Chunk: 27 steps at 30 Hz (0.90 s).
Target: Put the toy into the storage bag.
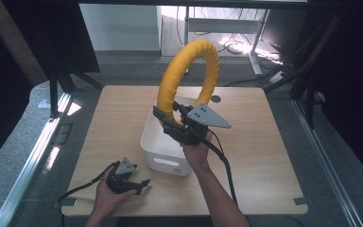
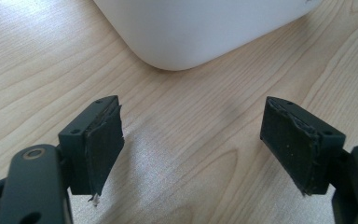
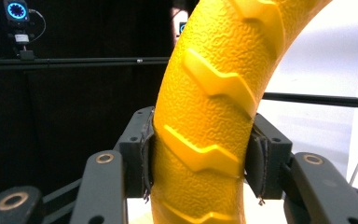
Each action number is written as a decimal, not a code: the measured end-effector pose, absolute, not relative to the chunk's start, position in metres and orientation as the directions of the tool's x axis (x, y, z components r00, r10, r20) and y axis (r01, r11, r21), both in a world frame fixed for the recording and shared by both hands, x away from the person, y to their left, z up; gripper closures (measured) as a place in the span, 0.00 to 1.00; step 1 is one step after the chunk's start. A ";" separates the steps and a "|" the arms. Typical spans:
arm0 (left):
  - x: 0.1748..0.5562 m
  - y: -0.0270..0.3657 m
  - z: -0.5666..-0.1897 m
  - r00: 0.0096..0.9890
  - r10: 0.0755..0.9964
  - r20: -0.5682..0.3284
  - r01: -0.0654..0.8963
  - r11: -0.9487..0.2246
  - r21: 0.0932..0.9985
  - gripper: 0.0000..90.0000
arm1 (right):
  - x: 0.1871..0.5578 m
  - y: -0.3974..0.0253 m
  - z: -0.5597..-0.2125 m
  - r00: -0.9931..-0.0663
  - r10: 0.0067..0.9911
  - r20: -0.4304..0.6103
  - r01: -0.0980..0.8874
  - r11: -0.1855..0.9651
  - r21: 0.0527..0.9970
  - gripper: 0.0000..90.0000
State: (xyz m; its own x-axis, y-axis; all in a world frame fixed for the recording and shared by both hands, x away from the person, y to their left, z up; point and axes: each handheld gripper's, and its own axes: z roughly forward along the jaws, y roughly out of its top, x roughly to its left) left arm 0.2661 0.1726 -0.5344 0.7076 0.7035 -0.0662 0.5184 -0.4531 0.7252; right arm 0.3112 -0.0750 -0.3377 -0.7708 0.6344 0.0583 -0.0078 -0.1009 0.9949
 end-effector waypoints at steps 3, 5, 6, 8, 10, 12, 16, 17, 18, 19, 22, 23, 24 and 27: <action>0.266 0.173 -0.534 0.708 0.704 -0.065 0.518 -0.455 0.724 0.23 | 0.310 -0.069 -0.342 -0.776 0.627 0.068 0.004 -0.103 0.995 0.56; 0.266 0.173 -0.534 0.708 0.703 -0.064 0.518 -0.456 0.724 0.23 | 0.310 -0.066 -0.344 -0.775 0.628 0.075 0.008 -0.109 0.994 0.56; 0.266 0.173 -0.534 0.708 0.703 -0.064 0.518 -0.456 0.724 0.23 | 0.310 -0.066 -0.344 -0.775 0.628 0.075 0.008 -0.109 0.994 0.56; 0.266 0.172 -0.534 0.706 0.705 -0.067 0.519 -0.451 0.726 0.23 | 0.309 -0.062 -0.349 -0.775 0.628 0.075 0.013 -0.102 0.995 0.56; 0.266 0.172 -0.534 0.706 0.705 -0.067 0.519 -0.451 0.726 0.23 | 0.310 -0.061 -0.351 -0.773 0.629 0.077 0.019 -0.099 0.995 0.56; 0.266 0.172 -0.535 0.707 0.704 -0.067 0.519 -0.452 0.726 0.23 | 0.310 -0.059 -0.353 -0.772 0.630 0.082 0.023 -0.102 0.995 0.56; 0.266 0.172 -0.535 0.707 0.704 -0.068 0.519 -0.451 0.726 0.23 | 0.310 -0.056 -0.358 -0.764 0.639 0.085 0.022 -0.106 0.994 0.56; 0.266 0.173 -0.534 0.708 0.703 -0.063 0.516 -0.455 0.726 0.23 | 0.310 -0.053 -0.361 -0.763 0.639 0.094 0.032 -0.108 0.994 0.56; 0.266 0.173 -0.534 0.708 0.703 -0.063 0.515 -0.454 0.727 0.23 | 0.310 -0.052 -0.362 -0.763 0.639 0.096 0.034 -0.108 0.994 0.56; 0.266 0.173 -0.534 0.708 0.703 -0.063 0.515 -0.454 0.727 0.23 | 0.311 -0.051 -0.364 -0.764 0.638 0.100 0.041 -0.106 0.993 0.56; 0.266 0.173 -0.534 0.709 0.703 -0.062 0.515 -0.456 0.726 0.23 | 0.311 -0.048 -0.367 -0.760 0.640 0.112 0.051 -0.112 0.992 0.56; 0.266 0.173 -0.534 0.709 0.703 -0.062 0.515 -0.456 0.726 0.23 | 0.311 -0.047 -0.369 -0.759 0.641 0.114 0.055 -0.111 0.992 0.56; 0.266 0.173 -0.534 0.709 0.703 -0.062 0.515 -0.456 0.726 0.23 | 0.311 -0.046 -0.370 -0.757 0.644 0.115 0.055 -0.112 0.992 0.56; 0.266 0.173 -0.534 0.709 0.702 -0.061 0.515 -0.458 0.724 0.23 | 0.312 -0.044 -0.374 -0.751 0.650 0.115 0.058 -0.109 0.992 0.56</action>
State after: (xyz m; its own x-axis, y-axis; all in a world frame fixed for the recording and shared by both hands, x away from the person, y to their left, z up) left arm 0.2660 0.1727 -0.5344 0.7094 0.7022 -0.0607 0.5153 -0.4579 0.7244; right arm 0.3117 -0.0437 -0.3745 -0.7515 0.6497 0.1151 0.0577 -0.1090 0.9924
